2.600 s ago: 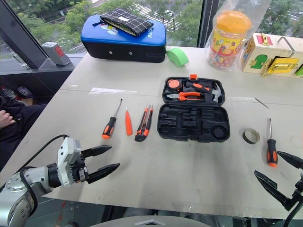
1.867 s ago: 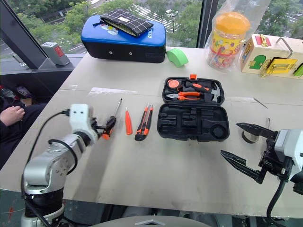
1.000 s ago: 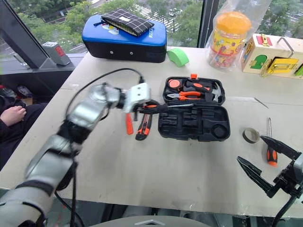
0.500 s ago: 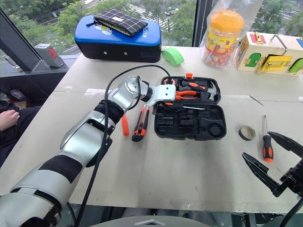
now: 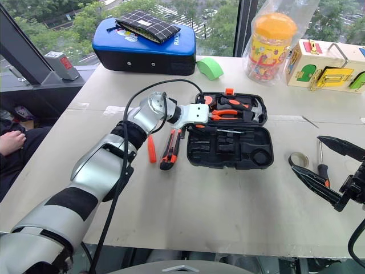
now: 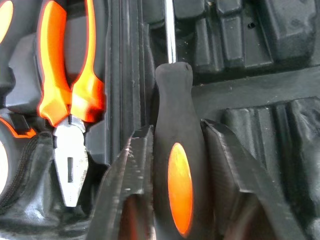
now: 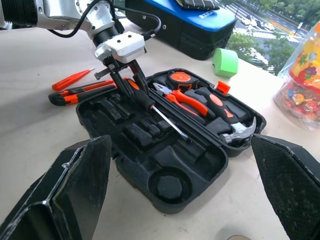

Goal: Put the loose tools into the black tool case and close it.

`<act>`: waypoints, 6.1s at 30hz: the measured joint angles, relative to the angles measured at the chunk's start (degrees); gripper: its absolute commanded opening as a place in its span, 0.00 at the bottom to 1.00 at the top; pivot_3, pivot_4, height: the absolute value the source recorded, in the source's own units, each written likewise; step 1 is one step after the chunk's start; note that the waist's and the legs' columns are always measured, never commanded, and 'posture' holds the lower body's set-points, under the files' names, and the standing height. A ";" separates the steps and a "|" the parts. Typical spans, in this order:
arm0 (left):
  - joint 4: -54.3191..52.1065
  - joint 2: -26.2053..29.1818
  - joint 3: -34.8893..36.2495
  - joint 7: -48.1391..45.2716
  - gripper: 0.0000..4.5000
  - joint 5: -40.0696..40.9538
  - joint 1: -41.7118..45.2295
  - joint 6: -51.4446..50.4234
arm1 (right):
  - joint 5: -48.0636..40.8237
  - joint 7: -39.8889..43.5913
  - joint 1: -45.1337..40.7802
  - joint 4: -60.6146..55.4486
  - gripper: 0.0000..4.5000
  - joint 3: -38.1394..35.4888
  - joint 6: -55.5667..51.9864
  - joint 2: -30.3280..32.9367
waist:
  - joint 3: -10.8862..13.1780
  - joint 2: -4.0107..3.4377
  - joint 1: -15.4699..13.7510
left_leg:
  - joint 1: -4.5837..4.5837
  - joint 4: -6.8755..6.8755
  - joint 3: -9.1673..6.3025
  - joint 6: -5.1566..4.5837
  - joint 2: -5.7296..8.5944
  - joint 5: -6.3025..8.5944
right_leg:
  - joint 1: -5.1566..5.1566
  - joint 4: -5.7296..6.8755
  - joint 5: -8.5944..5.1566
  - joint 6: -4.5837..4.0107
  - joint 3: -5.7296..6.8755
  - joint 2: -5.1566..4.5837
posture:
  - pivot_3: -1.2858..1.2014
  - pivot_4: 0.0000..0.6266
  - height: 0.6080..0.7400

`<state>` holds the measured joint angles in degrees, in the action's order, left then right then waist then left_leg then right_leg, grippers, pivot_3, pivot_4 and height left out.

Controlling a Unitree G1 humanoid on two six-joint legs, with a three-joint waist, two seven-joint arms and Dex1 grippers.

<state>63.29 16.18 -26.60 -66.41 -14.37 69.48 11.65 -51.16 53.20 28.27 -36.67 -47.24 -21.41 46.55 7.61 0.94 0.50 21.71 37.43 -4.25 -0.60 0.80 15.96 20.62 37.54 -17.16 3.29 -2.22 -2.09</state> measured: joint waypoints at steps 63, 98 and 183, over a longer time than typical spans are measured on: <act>-84.09 16.97 18.13 0.49 1.00 50.02 -34.18 -59.55 | 10.51 -49.74 -22.31 15.20 0.16 17.84 -52.19 -1.04 | -0.50 -0.35 -0.37 | 0.09 -0.02 -0.09 0.14 -0.17 -0.08 | 0.06 -0.05 -0.04 -0.01 -0.28 0.03 | 0.52 0.24 1.00; -93.75 25.73 42.82 10.85 1.00 56.35 -70.75 -47.54 | 54.69 16.13 -75.39 60.03 0.16 74.18 18.07 0.41 | -0.05 -0.38 0.27 | 0.08 -0.36 -0.31 0.39 -0.03 -0.18 | 0.10 -0.64 0.01 -0.03 -0.13 -0.74 | 0.52 0.24 1.00; -75.97 20.99 20.01 14.92 0.08 34.82 -45.35 -38.27 | 14.01 -2.50 -14.74 -8.08 1.00 25.78 -6.70 0.50 | -0.35 -0.41 -1.49 | 0.18 -0.34 -0.34 0.43 0.21 -0.22 | -0.04 -0.73 0.05 0.04 0.31 -0.67 | 0.52 0.24 1.00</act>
<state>-12.68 37.18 -6.59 -51.49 20.45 24.13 -26.62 -37.15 50.70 13.53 -44.74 -21.46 -28.11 47.05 7.26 0.53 -0.99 21.89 37.09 -4.59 -0.17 1.01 15.74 20.57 36.81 -17.11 3.33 -1.91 -2.76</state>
